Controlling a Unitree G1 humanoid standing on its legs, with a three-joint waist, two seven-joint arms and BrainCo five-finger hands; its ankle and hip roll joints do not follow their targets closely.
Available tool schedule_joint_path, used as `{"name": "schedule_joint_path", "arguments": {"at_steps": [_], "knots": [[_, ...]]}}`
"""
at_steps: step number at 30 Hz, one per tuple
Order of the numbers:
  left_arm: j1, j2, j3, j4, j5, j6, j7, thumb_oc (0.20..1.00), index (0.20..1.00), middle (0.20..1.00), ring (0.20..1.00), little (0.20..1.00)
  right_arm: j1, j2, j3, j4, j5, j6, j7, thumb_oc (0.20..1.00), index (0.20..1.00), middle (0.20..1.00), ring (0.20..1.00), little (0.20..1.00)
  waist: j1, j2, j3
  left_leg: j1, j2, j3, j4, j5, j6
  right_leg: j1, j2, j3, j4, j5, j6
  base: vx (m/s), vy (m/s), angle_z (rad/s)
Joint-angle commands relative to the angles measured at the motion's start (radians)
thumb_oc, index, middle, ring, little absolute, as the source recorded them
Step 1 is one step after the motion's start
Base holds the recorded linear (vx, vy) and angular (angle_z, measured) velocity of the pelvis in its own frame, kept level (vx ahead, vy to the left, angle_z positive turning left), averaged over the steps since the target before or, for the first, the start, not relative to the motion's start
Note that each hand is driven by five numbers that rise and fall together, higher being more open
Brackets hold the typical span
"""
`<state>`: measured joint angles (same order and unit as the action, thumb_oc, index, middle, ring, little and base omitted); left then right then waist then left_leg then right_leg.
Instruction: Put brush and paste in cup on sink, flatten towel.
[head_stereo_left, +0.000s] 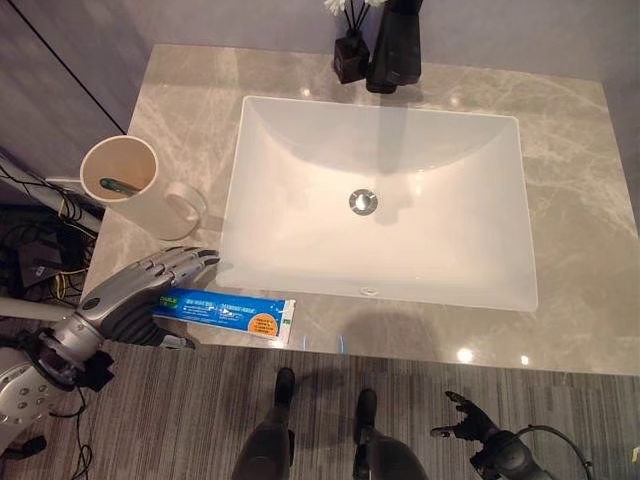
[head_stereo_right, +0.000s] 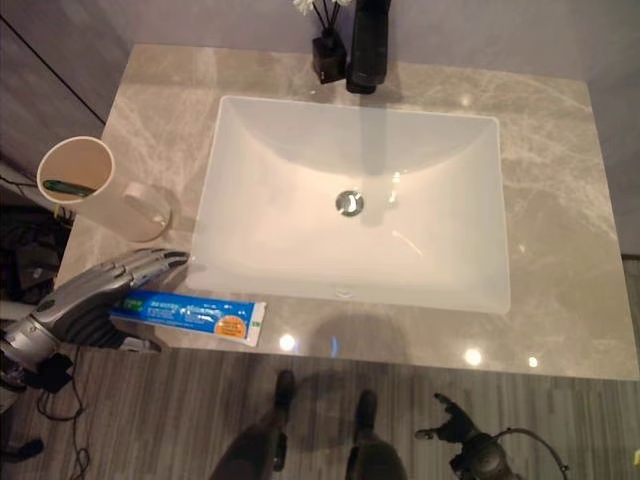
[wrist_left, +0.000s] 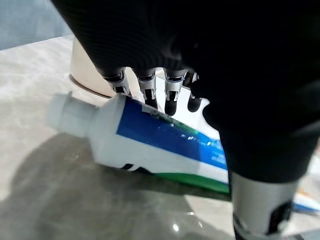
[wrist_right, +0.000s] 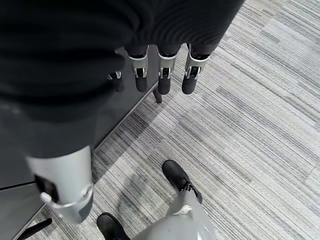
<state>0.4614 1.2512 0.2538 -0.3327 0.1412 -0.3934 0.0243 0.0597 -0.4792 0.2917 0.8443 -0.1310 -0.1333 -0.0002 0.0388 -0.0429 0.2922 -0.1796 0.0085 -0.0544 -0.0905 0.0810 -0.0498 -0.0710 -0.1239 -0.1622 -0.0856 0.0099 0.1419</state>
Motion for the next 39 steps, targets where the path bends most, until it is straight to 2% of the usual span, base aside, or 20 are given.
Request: {"name": "schedule_joint_path", "arguments": {"at_steps": [1, 2, 3, 4, 5, 10, 14, 19, 23, 26, 29, 31, 33, 35, 39], "knots": [[0.006, -0.020, -0.021, 0.082, 0.074, -0.009, 0.016, 0.592, 0.592, 0.592, 0.592, 0.592, -0.028, -0.043, 0.038, 0.003, 0.025, -0.015, -0.028, 1.000, 1.000, 1.000, 1.000, 1.000, -0.018, -0.018, -0.026, 0.010, -0.004, 0.048, 0.003, -0.018, 0.001, -0.125, -0.066, 0.056, -0.001, 0.183, 0.057, 0.00, 0.000, 0.00], [0.009, -0.017, -0.028, 0.087, 0.099, -0.010, 0.020, 0.511, 0.511, 0.511, 0.511, 0.511, -0.028, -0.045, 0.036, -0.002, 0.027, -0.017, -0.031, 1.000, 1.000, 1.000, 1.000, 1.000, -0.020, -0.019, -0.024, 0.009, -0.004, 0.048, 0.003, -0.018, 0.001, -0.126, -0.065, 0.057, -0.001, 0.183, 0.056, 0.00, 0.000, 0.00], [0.009, -0.018, -0.043, 0.098, 0.123, -0.014, 0.027, 0.479, 0.479, 0.479, 0.479, 0.479, -0.028, -0.045, 0.034, -0.001, 0.026, -0.019, -0.036, 1.000, 1.000, 1.000, 1.000, 1.000, -0.020, -0.020, -0.023, 0.008, -0.002, 0.048, 0.003, -0.017, 0.000, -0.128, -0.064, 0.058, -0.001, 0.183, 0.056, 0.00, -0.012, -0.04], [0.000, -0.012, -0.080, 0.114, 0.175, -0.024, 0.040, 0.200, 0.200, 0.200, 0.200, 0.200, -0.030, -0.045, 0.034, 0.004, 0.027, -0.024, -0.047, 1.000, 1.000, 1.000, 1.000, 1.000, -0.019, -0.019, -0.023, 0.005, -0.002, 0.048, 0.003, -0.017, 0.000, -0.132, -0.063, 0.057, -0.002, 0.182, 0.056, 0.01, -0.016, -0.07], [0.005, 0.004, -0.123, 0.130, 0.246, -0.037, 0.053, 0.200, 0.200, 0.200, 0.200, 0.200, -0.034, -0.049, 0.035, 0.005, 0.027, -0.031, -0.063, 1.000, 1.000, 1.000, 1.000, 1.000, -0.022, -0.020, -0.022, 0.002, 0.001, 0.049, 0.003, -0.015, -0.002, -0.136, -0.060, 0.057, -0.002, 0.180, 0.057, 0.02, -0.020, -0.08], [-0.041, 0.014, -0.254, 0.184, 0.344, -0.055, 0.094, 0.200, 0.200, 0.200, 0.200, 0.200, -0.032, -0.048, 0.040, 0.009, 0.032, -0.044, -0.088, 1.000, 1.000, 1.000, 1.000, 1.000, -0.030, -0.025, -0.027, 0.000, 0.008, 0.051, 0.003, -0.015, -0.004, -0.138, -0.056, 0.057, -0.002, 0.174, 0.056, 0.00, -0.003, -0.01], [-0.080, -0.007, -0.326, 0.203, 0.358, -0.055, 0.100, 0.200, 0.200, 0.200, 0.200, 0.200, -0.026, -0.040, 0.032, 0.032, 0.045, -0.044, -0.108, 1.000, 1.000, 1.000, 1.000, 1.000, -0.033, -0.024, -0.041, 0.010, 0.013, 0.053, 0.003, -0.020, -0.007, -0.129, -0.053, 0.055, -0.002, 0.166, 0.056, 0.00, 0.000, 0.00], [-0.125, -0.057, -0.366, 0.204, 0.350, -0.048, 0.112, 0.200, 0.200, 0.200, 0.200, 0.200, -0.013, -0.008, 0.003, 0.121, 0.074, -0.036, -0.127, 1.000, 1.000, 1.000, 1.000, 1.000, -0.036, -0.019, -0.084, 0.047, 0.021, 0.054, 0.003, -0.036, -0.011, -0.091, -0.050, 0.056, -0.002, 0.151, 0.054, 0.06, -0.026, -0.01], [-0.154, -0.095, -0.352, 0.195, 0.363, -0.042, 0.146, 0.200, 0.200, 0.200, 0.200, 0.200, -0.003, 0.025, -0.063, 0.240, 0.120, -0.021, -0.149, 1.000, 1.000, 1.000, 1.000, 1.000, -0.046, -0.008, -0.138, 0.093, 0.028, 0.065, 0.003, -0.051, -0.016, -0.049, -0.046, 0.060, -0.002, 0.136, 0.051, 0.09, -0.025, -0.01], [-0.196, -0.116, -0.335, 0.182, 0.378, -0.032, 0.179, 0.200, 0.200, 0.200, 0.200, 0.200, -0.004, 0.038, -0.135, 0.280, 0.210, -0.016, -0.163, 1.000, 1.000, 1.000, 1.000, 1.000, -0.060, -0.002, -0.171, 0.119, 0.032, 0.072, 0.003, -0.058, -0.019, -0.025, -0.045, 0.066, -0.002, 0.126, 0.050, 0.05, -0.018, -0.04], [-0.214, -0.124, -0.338, 0.182, 0.382, -0.028, 0.189, 0.200, 0.200, 0.200, 0.200, 0.200, -0.003, 0.043, -0.156, 0.298, 0.244, -0.016, -0.160, 1.000, 1.000, 1.000, 1.000, 1.000, -0.061, 0.001, -0.177, 0.129, 0.033, 0.075, 0.003, -0.061, -0.020, -0.017, -0.044, 0.068, -0.002, 0.124, 0.049, 0.02, -0.010, -0.10], [-0.245, -0.140, -0.314, 0.174, 0.398, -0.018, 0.221, 0.200, 0.200, 0.200, 0.200, 0.200, -0.005, 0.049, -0.222, 0.315, 0.347, -0.022, -0.162, 1.000, 1.000, 1.000, 1.000, 1.000, -0.069, 0.005, -0.195, 0.146, 0.036, 0.082, 0.003, -0.068, -0.021, -0.002, -0.043, 0.072, -0.002, 0.118, 0.047, 0.03, -0.015, -0.22], [-0.303, -0.157, -0.276, 0.161, 0.426, -0.010, 0.284, 0.200, 0.200, 0.200, 0.200, 0.200, -0.007, 0.035, -0.309, 0.284, 0.459, -0.046, -0.189, 1.000, 1.000, 1.000, 1.000, 1.000, -0.088, 0.009, -0.220, 0.162, 0.038, 0.092, 0.003, -0.071, -0.024, 0.011, -0.040, 0.079, -0.002, 0.112, 0.045, 0.02, -0.028, -0.09], [-0.346, -0.164, -0.246, 0.153, 0.451, 0.000, 0.332, 0.200, 0.200, 0.200, 0.200, 0.200, 0.008, 0.008, -0.356, 0.212, 0.476, -0.057, -0.205, 1.000, 1.000, 1.000, 1.000, 1.000, -0.097, 0.014, -0.232, 0.174, 0.040, 0.098, 0.003, -0.075, -0.026, 0.019, -0.038, 0.084, -0.002, 0.109, 0.043, 0.01, -0.031, -0.13], [-0.496, -0.165, -0.184, 0.132, 0.517, 0.034, 0.451, 0.200, 0.200, 0.200, 0.200, 0.200, 0.027, -0.090, -0.508, 0.011, 0.463, -0.102, -0.331, 1.000, 1.000, 1.000, 1.000, 1.000, -0.134, 0.019, -0.268, 0.194, 0.045, 0.111, 0.003, -0.082, -0.031, 0.038, -0.039, 0.092, -0.002, 0.105, 0.041, 0.03, -0.025, -0.12]]}}
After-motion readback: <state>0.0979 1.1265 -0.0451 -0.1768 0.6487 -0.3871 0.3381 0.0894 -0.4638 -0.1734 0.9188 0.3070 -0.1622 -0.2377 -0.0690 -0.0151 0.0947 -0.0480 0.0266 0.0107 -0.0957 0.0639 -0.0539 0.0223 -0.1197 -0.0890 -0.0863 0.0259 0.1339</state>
